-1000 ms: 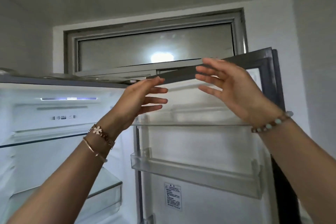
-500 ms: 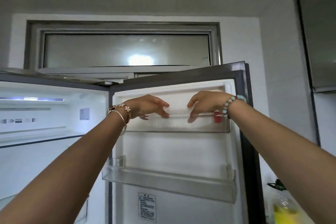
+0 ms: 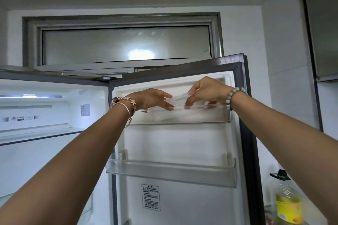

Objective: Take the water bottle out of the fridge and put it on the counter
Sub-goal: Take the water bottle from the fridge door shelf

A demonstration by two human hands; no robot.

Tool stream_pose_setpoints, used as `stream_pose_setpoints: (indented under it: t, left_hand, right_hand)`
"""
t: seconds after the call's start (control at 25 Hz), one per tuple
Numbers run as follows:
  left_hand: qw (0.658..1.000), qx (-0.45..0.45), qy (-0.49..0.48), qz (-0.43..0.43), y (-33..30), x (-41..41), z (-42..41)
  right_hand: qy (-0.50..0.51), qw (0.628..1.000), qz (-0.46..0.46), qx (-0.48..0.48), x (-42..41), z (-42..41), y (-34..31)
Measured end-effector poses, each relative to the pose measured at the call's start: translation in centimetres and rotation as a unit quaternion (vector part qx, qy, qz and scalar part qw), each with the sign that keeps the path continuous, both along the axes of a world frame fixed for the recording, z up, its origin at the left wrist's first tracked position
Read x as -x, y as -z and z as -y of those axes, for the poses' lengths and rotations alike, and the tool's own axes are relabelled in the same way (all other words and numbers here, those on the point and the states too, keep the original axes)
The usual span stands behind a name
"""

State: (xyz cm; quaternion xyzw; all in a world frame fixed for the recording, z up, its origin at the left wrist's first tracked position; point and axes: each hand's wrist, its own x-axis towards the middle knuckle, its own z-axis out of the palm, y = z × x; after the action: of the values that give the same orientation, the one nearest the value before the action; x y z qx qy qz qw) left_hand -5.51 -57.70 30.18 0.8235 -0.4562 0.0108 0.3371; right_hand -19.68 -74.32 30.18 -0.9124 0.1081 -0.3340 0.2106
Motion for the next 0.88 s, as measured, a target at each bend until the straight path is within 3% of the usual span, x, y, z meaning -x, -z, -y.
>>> stream_pose_setpoints:
  t: [0.16, 0.28, 0.4, 0.6, 0.72, 0.88]
  left_hand:
    - [0.998, 0.039, 0.028, 0.046, 0.3, -0.9, 0.0]
    - [0.992, 0.105, 0.068, 0.019, 1.0, -1.2, -0.4]
    - [0.980, 0.181, 0.060, 0.061, 0.7, -0.4, -0.9]
    - [0.936, 0.317, 0.008, 0.149, -1.3, 3.5, -5.2]
    - [0.933, 0.352, 0.018, 0.080, -0.5, 6.1, -9.8]
    - [0.933, 0.359, 0.004, 0.000, 4.4, 8.1, -16.6]
  right_hand:
    - [-0.045, 0.991, 0.102, -0.081, -0.1, -0.1, -1.0]
    - [-0.067, 0.988, 0.122, -0.070, -0.1, -1.2, -2.5]
    - [-0.094, 0.981, 0.154, -0.070, 0.8, -2.6, -4.7]
    - [-0.239, 0.908, 0.293, -0.182, 3.1, -6.3, -8.9]
    - [-0.352, 0.872, 0.266, -0.215, 3.7, -10.2, -9.2]
    - [-0.462, 0.840, 0.140, -0.248, 1.5, -15.1, -5.5]
